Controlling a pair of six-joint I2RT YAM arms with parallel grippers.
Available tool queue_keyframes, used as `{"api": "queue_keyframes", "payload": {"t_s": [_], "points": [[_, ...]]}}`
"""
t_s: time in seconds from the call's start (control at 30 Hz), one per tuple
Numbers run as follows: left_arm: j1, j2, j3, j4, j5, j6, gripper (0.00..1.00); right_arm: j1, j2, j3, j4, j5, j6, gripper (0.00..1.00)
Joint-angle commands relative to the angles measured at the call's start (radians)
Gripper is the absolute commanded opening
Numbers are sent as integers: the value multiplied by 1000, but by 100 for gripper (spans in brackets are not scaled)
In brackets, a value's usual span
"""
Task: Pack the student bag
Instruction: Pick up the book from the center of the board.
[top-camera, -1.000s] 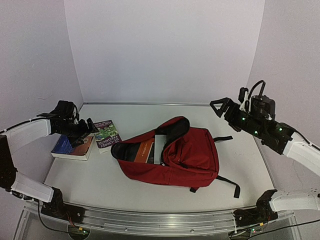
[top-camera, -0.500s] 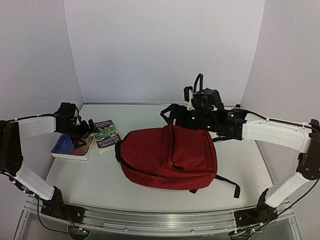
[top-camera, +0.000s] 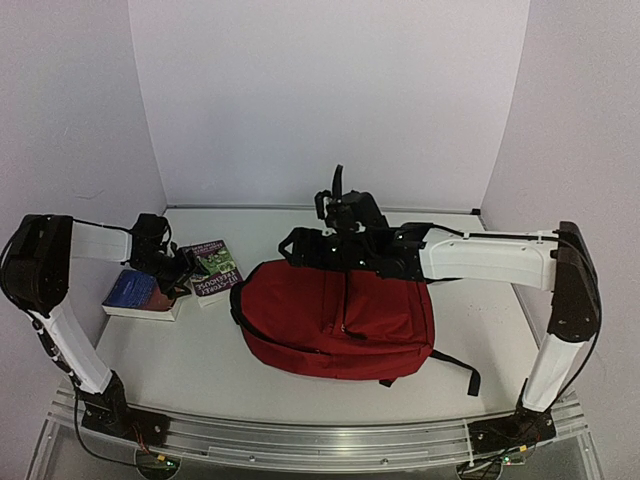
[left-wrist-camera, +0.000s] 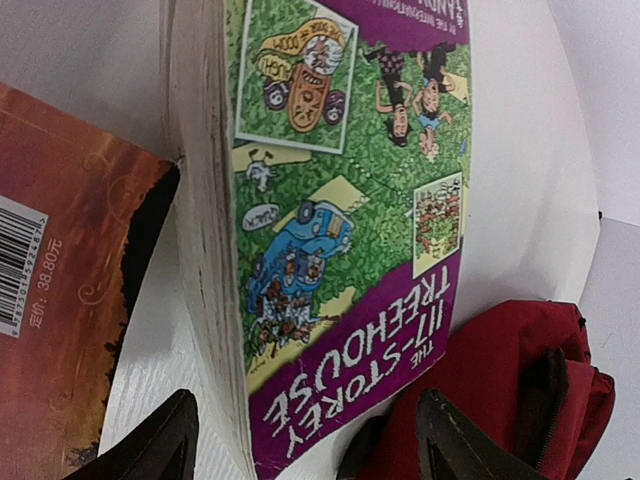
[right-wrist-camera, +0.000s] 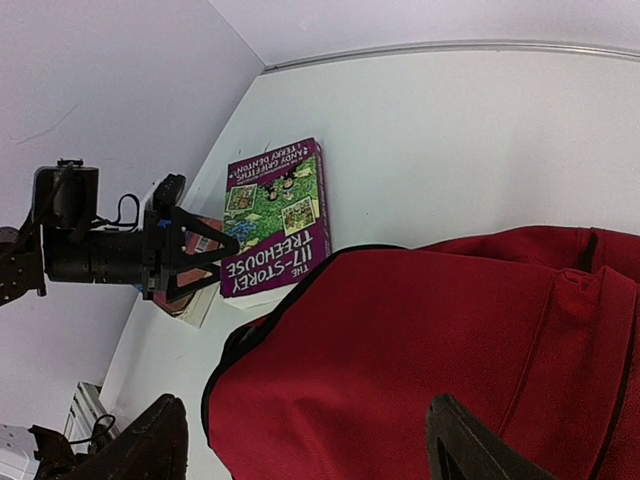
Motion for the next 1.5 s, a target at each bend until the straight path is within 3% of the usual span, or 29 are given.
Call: {"api": "queue_keyframes", "payload": {"t_s": [0.0,0.17,0.27,0.47,0.57,0.77,0.93,1.47], "points": [[4,38,23,67,6,-31,71,5,-26,5,39,8,8,79],[-1,115,44,61,-23,-21,62,5,-59,-45,49,20,16,78],[-5,157,66,36,-47,-8,50,4,-82,-84,53,31,21,78],[-10,214,77,29,-79,-3,14,4,-102,-120,53,42,26,78],[-12,224,69,37,-80,0,1,5,-109,-124,54,46,25,78],[-17,159,-13,140,-8,7,0,5,-110,-130,54,58,23,78],[-17,-7,-99,176,34,-27,0,5,-101,-133,54,55,24,78],[-15,-473,-236,57,107,-109,0,4,-102,-130,93,4,33,77]]}}
